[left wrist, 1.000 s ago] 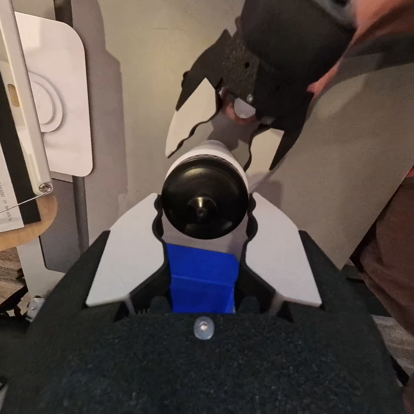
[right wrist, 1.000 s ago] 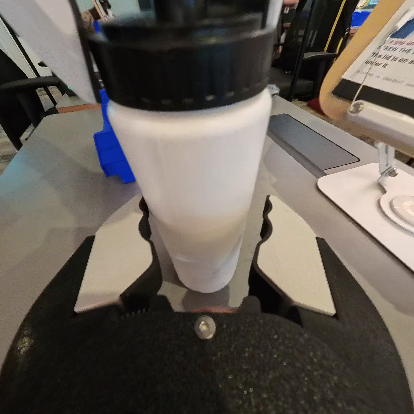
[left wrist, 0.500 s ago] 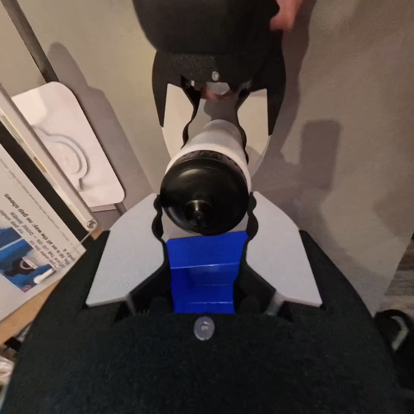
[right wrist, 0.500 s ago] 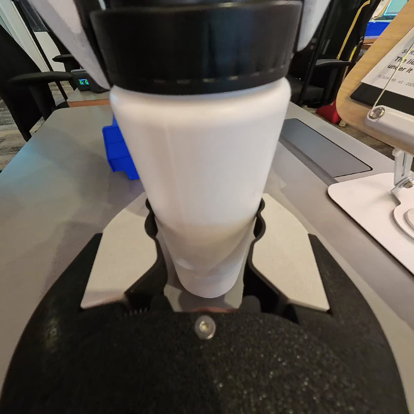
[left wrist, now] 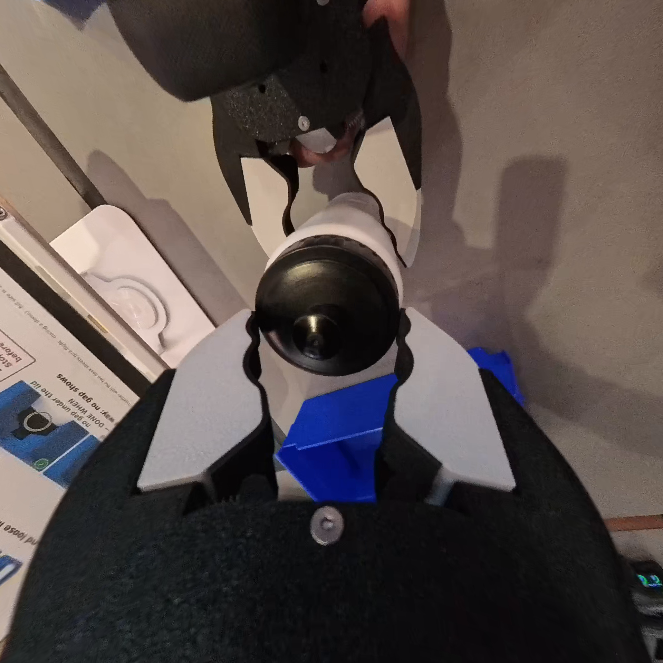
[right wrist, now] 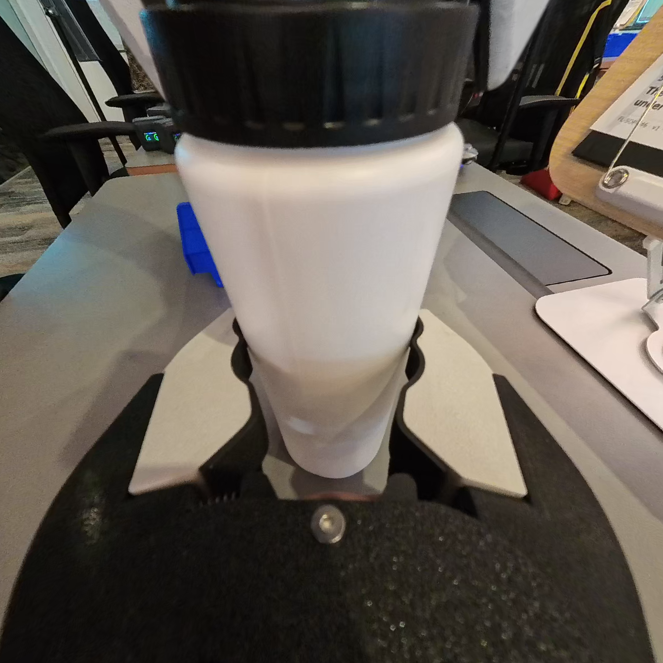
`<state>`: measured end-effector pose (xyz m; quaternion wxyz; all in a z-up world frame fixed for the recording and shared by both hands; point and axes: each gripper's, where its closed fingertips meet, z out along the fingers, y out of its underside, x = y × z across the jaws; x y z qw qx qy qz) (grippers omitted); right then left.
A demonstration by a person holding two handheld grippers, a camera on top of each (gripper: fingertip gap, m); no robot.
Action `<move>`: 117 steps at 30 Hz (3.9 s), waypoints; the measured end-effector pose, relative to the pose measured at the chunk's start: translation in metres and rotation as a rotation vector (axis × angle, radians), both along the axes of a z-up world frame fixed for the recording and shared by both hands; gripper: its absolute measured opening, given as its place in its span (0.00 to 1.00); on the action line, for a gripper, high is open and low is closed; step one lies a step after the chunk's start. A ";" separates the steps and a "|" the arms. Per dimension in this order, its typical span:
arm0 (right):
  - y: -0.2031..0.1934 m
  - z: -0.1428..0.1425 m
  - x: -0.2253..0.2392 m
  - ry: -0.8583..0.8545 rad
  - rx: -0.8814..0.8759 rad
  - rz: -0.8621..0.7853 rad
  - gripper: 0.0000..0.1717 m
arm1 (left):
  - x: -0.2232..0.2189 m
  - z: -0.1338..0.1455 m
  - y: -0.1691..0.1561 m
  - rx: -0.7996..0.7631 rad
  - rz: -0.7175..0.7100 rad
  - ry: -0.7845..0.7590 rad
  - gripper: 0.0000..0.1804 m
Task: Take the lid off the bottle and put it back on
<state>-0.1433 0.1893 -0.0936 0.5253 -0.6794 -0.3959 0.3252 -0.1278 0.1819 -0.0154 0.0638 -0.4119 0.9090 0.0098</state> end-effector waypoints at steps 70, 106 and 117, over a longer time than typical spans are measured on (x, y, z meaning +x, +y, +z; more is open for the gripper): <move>0.003 0.023 0.004 0.049 0.018 -0.075 0.49 | 0.001 0.002 -0.004 -0.103 1.092 -0.300 0.40; 0.003 0.023 0.007 0.091 0.013 -0.059 0.48 | -0.004 0.002 0.009 -0.003 0.080 0.069 0.40; 0.002 0.023 0.006 0.091 0.012 -0.035 0.49 | 0.005 0.098 -0.027 -0.384 0.632 -0.919 0.41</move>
